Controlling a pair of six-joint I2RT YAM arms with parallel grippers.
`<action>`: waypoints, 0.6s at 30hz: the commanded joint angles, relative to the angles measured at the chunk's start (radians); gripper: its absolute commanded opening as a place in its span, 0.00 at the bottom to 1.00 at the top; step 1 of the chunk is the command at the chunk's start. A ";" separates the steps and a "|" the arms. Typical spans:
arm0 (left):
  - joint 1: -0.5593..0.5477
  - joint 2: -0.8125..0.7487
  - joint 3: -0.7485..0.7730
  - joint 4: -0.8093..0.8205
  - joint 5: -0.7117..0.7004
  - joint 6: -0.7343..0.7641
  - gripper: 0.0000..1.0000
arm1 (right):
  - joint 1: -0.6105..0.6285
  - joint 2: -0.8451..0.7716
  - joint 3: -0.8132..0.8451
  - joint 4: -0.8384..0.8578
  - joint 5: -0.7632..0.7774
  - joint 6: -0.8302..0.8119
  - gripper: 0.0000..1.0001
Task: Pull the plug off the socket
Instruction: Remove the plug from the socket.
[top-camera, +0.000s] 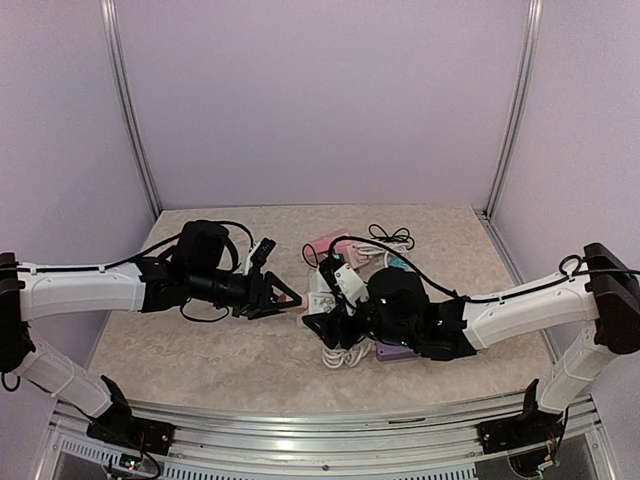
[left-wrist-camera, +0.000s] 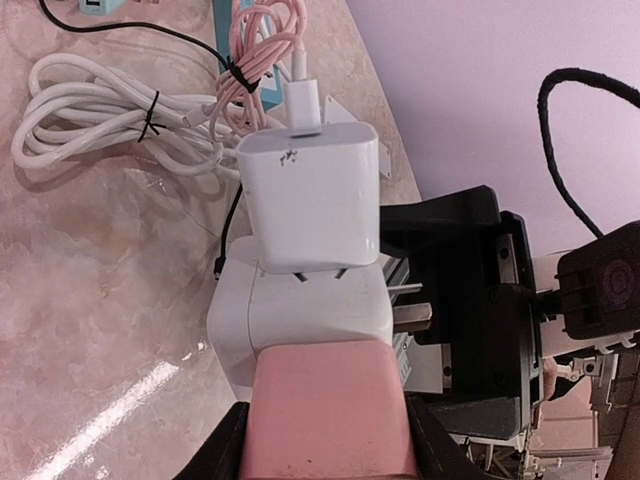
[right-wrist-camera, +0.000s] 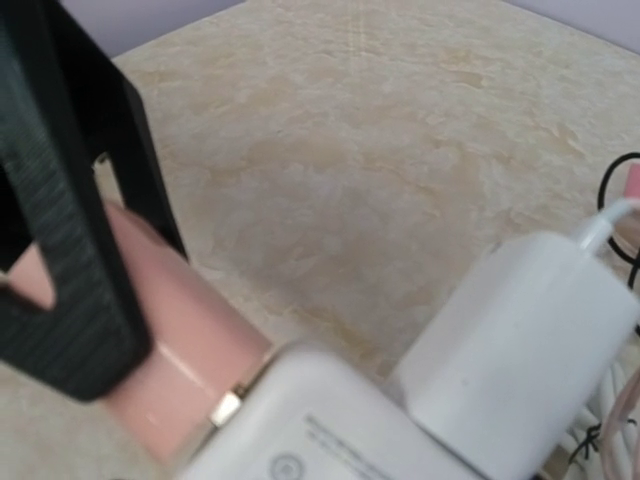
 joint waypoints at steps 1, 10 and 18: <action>0.028 -0.032 -0.025 -0.027 -0.003 0.033 0.15 | 0.000 -0.062 -0.002 0.119 -0.047 -0.013 0.00; 0.012 -0.064 -0.064 0.029 -0.051 0.008 0.12 | 0.000 -0.052 0.027 0.060 0.073 0.051 0.00; -0.020 -0.054 -0.047 0.023 -0.083 0.010 0.11 | -0.003 -0.018 0.092 -0.035 0.149 0.107 0.00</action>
